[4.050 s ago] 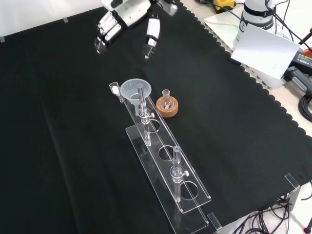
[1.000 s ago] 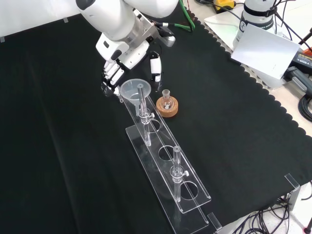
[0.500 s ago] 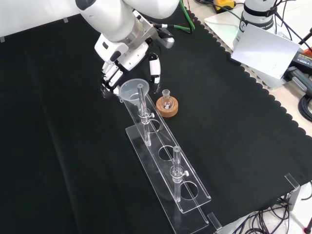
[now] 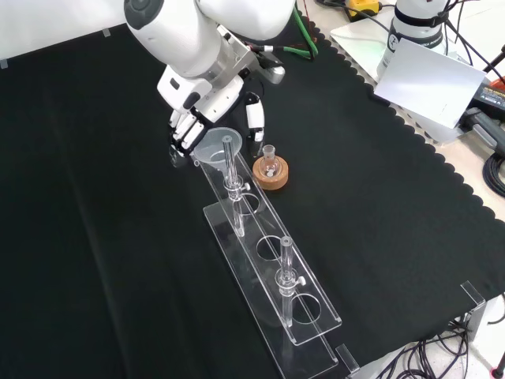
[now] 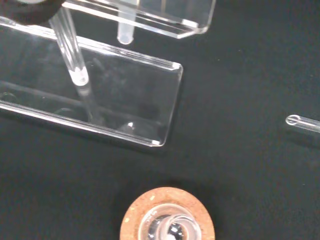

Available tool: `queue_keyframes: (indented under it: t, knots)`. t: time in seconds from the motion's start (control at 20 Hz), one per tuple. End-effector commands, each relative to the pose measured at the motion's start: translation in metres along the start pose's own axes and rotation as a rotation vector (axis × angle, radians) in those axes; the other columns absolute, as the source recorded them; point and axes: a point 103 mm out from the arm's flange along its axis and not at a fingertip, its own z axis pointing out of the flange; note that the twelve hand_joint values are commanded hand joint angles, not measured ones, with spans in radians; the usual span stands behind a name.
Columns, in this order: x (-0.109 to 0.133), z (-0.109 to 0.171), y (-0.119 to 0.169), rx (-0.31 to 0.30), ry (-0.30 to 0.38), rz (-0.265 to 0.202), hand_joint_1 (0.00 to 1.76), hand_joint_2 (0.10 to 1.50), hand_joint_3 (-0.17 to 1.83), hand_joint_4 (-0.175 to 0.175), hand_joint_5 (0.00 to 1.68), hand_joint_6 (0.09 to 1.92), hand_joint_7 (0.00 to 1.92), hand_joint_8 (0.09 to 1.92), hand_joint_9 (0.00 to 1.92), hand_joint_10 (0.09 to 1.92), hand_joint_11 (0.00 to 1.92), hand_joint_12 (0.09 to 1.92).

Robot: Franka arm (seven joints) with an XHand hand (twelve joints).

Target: Pick up the funnel from the transparent funnel stand.

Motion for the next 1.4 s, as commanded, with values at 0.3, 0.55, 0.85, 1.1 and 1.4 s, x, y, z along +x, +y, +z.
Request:
queue_keyframes:
  t: [0.3,0.55,0.85,1.1,1.4]
  knots:
    - [0.005,0.004,-0.001,-0.067,0.000,-0.032,0.67,0.64,0.40,-0.103,0.39,0.09,0.48,0.85,0.80,0.66,0.38,1.46]
    - [0.003,-0.004,-0.005,-0.113,-0.060,-0.022,0.71,0.65,0.45,-0.095,0.55,0.30,0.72,1.01,0.99,0.74,0.45,1.37]
    - [-0.002,-0.021,-0.017,-0.144,-0.101,-0.010,0.75,0.65,0.48,-0.089,0.44,0.77,0.75,1.07,1.03,0.80,0.50,1.34]
    - [-0.004,-0.038,-0.030,-0.113,-0.143,0.028,0.76,0.65,0.50,-0.085,0.45,0.84,0.76,1.07,1.05,0.81,0.52,1.33]
    - [-0.007,-0.057,-0.050,-0.117,-0.203,0.079,0.76,0.65,0.51,-0.081,0.49,0.88,0.78,1.06,1.09,0.82,0.55,1.31]
